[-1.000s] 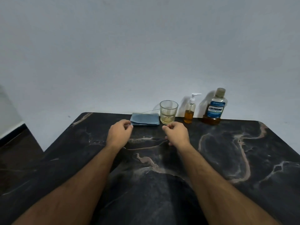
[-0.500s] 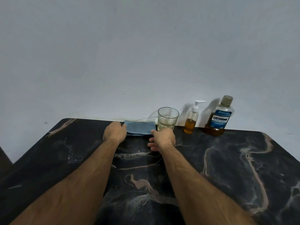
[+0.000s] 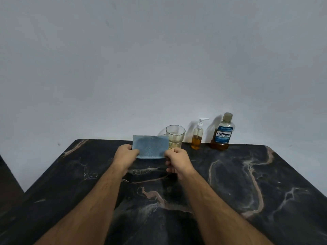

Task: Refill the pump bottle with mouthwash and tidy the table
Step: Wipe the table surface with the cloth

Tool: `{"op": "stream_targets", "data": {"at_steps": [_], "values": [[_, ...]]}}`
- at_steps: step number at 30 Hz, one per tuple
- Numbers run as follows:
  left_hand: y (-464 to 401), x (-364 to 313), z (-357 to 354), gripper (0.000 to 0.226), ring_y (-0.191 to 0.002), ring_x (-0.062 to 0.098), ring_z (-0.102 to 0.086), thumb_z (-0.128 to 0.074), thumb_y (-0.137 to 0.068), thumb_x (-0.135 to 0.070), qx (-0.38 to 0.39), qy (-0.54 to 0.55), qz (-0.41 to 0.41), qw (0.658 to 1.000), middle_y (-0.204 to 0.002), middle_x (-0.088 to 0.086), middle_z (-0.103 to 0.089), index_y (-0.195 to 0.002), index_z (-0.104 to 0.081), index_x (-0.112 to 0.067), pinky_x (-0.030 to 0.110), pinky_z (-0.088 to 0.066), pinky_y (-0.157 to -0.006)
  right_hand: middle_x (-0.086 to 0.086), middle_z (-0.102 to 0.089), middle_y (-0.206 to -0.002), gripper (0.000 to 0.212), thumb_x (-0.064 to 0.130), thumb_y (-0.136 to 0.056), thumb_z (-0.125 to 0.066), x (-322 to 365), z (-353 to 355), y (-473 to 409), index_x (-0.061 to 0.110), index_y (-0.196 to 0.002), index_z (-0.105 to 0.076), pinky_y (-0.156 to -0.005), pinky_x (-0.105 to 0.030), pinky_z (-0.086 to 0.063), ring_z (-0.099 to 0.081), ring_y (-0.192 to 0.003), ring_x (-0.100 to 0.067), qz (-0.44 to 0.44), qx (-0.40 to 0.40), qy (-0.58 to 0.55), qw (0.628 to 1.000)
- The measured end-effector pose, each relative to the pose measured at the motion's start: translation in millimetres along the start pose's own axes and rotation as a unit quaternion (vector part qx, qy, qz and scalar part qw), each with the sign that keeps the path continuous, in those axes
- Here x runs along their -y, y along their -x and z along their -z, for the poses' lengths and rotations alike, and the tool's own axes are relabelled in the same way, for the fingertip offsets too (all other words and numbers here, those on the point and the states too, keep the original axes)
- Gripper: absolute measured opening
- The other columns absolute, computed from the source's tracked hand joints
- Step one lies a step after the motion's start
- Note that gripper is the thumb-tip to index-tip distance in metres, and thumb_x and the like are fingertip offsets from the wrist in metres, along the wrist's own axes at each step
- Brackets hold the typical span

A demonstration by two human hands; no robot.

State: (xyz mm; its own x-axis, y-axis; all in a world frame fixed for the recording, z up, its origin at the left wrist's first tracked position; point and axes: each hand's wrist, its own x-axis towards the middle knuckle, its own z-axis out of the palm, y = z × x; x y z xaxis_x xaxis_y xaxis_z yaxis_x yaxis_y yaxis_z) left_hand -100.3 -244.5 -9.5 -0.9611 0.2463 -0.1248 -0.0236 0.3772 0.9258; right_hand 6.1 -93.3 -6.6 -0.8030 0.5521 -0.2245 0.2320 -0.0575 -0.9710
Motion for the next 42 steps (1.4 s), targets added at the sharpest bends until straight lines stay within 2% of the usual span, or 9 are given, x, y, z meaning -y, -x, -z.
{"op": "stream_targets", "data": {"at_steps": [5,8,14,19,25,29,34,40,42], "values": [[78,-13,4,0.007,-0.065,0.012,-0.057,-0.058,-0.093,-0.006,0.059,0.109,-0.038,0.992,-0.088,0.007,-0.066,-0.097,-0.063,-0.009,0.023,-0.035,-0.048,-0.014,-0.064,-0.113,0.02,0.014,-0.09,-0.065,4,30,66,0.008,-0.106,-0.053,-0.081,-0.042,-0.059,-0.067,-0.1,-0.029,0.043,-0.013,-0.12,0.992],[124,-12,3,0.01,-0.067,0.011,-0.06,-0.059,-0.094,-0.008,0.107,0.13,-0.039,0.985,-0.088,0.005,-0.069,-0.101,-0.063,-0.012,0.022,-0.037,-0.05,-0.015,-0.061,-0.116,0.044,0.027,-0.084,-0.075,6,48,108,0.01,-0.119,-0.054,-0.069,-0.038,-0.056,-0.064,-0.096,-0.029,0.028,0.01,-0.154,0.988],[203,11,2,0.013,-0.068,0.009,-0.063,-0.065,-0.092,-0.012,0.18,0.098,-0.059,0.977,-0.091,0.005,-0.073,-0.105,-0.063,-0.013,0.019,-0.04,-0.048,-0.013,-0.066,-0.108,0.019,0.02,-0.089,-0.068,-9,78,183,0.013,-0.106,-0.064,-0.061,-0.032,-0.055,-0.065,-0.096,-0.025,0.042,0.027,-0.109,0.993],[249,29,9,0.016,-0.075,0.007,-0.067,-0.067,-0.091,-0.014,0.195,0.047,-0.114,0.973,-0.086,-0.006,-0.076,-0.105,-0.064,-0.018,0.023,-0.041,-0.056,-0.007,-0.07,-0.104,0.021,0.017,-0.088,-0.07,-29,86,234,0.013,-0.108,-0.066,-0.073,-0.036,-0.056,-0.067,-0.095,-0.021,0.059,0.043,-0.066,0.995],[288,41,27,0.011,-0.076,-0.003,-0.066,-0.064,-0.094,-0.021,0.218,0.032,-0.146,0.965,-0.083,-0.012,-0.075,-0.105,-0.066,-0.024,0.024,-0.045,-0.065,-0.011,-0.07,-0.107,0.027,0.013,-0.091,-0.066,-42,92,280,0.006,-0.117,-0.063,-0.056,-0.028,-0.056,-0.07,-0.092,-0.021,0.053,0.076,-0.134,0.987],[296,62,42,0.01,-0.084,-0.002,-0.066,-0.067,-0.092,-0.025,0.123,-0.003,-0.175,0.977,-0.093,-0.009,-0.075,-0.101,-0.072,-0.024,0.024,-0.047,-0.076,-0.01,-0.072,-0.104,0.016,0.012,-0.092,-0.064,-59,99,300,0.01,-0.108,-0.068,-0.069,-0.033,-0.056,-0.069,-0.092,-0.021,0.095,0.004,-0.114,0.989],[291,94,79,0.032,-0.107,0.014,-0.065,-0.064,-0.092,-0.043,-0.02,-0.235,-0.189,0.953,-0.116,-0.007,-0.071,-0.116,-0.071,-0.024,0.032,-0.049,-0.094,0.002,-0.071,-0.086,0.014,0.01,-0.091,-0.064,-73,110,317,0.023,-0.09,-0.07,-0.069,-0.027,-0.048,-0.064,-0.082,-0.013,0.196,-0.111,0.027,0.974],[277,119,124,0.044,-0.131,0.025,-0.052,-0.052,-0.098,-0.045,-0.083,-0.299,-0.192,0.931,-0.136,0.005,-0.062,-0.128,-0.065,-0.016,0.04,-0.04,-0.106,0.008,-0.068,-0.076,0.018,0.008,-0.089,-0.063,-90,113,331,0.022,-0.099,-0.07,-0.06,-0.023,-0.042,-0.059,-0.065,-0.009,0.341,-0.165,0.264,0.887],[269,131,139,0.05,-0.141,0.027,-0.04,-0.045,-0.1,-0.047,-0.085,-0.327,-0.166,0.926,-0.144,0.008,-0.055,-0.135,-0.059,-0.015,0.043,-0.034,-0.113,0.003,-0.074,-0.091,0.024,0.005,-0.084,-0.066,-99,99,340,0.018,-0.103,-0.072,-0.071,-0.025,-0.049,-0.066,-0.079,-0.01,0.371,-0.124,0.3,0.87]]}}
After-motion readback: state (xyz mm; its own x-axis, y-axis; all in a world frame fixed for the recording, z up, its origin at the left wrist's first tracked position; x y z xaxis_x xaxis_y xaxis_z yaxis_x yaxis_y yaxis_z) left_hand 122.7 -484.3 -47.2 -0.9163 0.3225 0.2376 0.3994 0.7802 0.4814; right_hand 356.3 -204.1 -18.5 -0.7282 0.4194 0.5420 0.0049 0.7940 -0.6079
